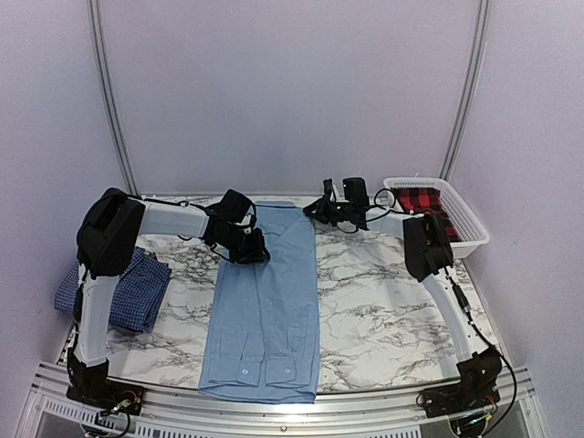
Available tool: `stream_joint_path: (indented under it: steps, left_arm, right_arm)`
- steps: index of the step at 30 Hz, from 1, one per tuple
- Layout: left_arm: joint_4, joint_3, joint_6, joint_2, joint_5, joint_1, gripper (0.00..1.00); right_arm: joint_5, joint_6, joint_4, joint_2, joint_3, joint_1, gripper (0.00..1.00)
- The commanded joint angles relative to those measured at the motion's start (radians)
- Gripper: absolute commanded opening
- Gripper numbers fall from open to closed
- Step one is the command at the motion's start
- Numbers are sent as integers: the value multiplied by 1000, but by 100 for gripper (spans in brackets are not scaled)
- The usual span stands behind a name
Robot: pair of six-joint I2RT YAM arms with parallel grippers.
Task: Fold and stack the long sleeve shirts
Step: Adjust the rectangle-folded shirt at the center of the board.
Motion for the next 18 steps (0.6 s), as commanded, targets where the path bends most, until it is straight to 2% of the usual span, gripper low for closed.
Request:
stream_joint_path:
  steps: [1, 11, 18]
  left_arm:
    - [7, 5, 16, -15, 12, 8, 20]
    - [18, -60, 19, -157, -26, 39, 21]
    - [24, -209, 13, -289, -54, 79, 22]
  right_arm:
    - [8, -41, -26, -95, 42, 5, 13]
    - [-13, -99, -50, -314, -189, 77, 17]
    - [-51, -77, 4, -408, -430, 181, 15]
